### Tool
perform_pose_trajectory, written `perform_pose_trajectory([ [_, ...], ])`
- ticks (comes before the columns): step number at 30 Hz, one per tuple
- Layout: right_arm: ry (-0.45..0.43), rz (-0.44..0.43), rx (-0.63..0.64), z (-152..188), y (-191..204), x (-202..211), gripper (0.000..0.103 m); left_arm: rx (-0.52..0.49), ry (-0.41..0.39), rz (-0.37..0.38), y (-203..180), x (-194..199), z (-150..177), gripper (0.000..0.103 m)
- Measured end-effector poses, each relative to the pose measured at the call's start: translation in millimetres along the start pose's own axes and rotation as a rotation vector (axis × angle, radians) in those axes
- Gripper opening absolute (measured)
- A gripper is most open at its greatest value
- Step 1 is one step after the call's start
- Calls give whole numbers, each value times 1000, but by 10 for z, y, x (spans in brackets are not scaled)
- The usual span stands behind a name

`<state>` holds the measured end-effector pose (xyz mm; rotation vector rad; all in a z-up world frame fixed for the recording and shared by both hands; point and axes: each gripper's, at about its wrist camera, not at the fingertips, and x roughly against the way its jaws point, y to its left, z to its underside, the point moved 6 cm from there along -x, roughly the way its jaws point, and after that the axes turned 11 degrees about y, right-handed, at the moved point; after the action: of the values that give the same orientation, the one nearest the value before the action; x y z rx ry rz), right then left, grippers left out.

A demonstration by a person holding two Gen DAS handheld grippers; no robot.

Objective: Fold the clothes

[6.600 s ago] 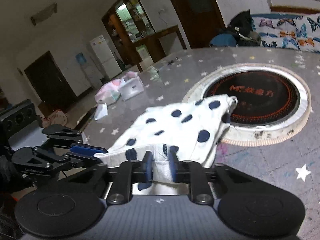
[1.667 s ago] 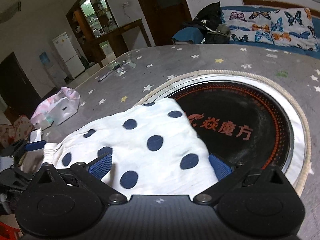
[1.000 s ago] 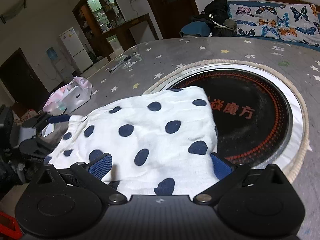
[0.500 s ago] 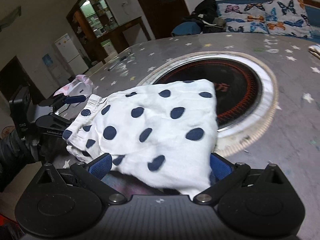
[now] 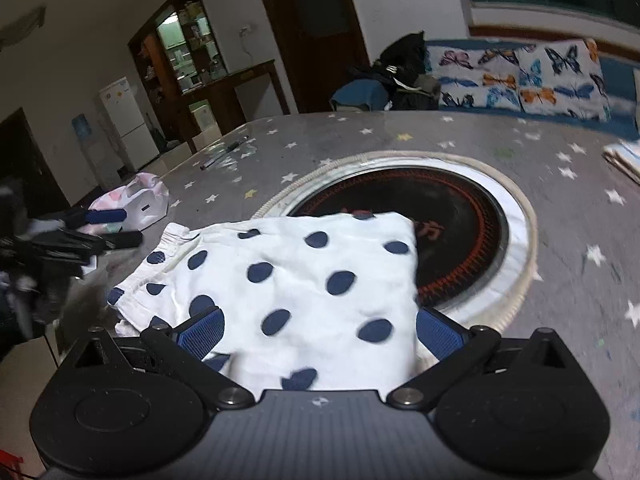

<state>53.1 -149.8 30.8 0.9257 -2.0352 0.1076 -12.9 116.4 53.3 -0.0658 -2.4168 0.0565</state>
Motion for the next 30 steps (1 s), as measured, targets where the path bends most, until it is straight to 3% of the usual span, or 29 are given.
perform_pose_trajectory([
  [2, -11, 7, 32, -15, 80, -40, 103, 11, -24, 94, -186, 117, -32, 101],
  [5, -13, -17, 55, 1, 166, -60, 103, 0, -43, 220, -477, 207, -35, 86],
  [9, -6, -43, 68, 47, 232, -72, 103, -27, 0, 270, -652, 91, 52, 66],
  [13, 9, -47, 63, 121, 220, -81, 103, -55, 48, 307, -806, -41, 146, 56],
  [19, 56, -33, 38, 278, 105, -133, 103, -24, 100, 282, -628, -205, 303, 41],
  [30, 18, -18, 68, -177, 134, -125, 103, 15, 33, 261, -574, -195, -8, 41],
])
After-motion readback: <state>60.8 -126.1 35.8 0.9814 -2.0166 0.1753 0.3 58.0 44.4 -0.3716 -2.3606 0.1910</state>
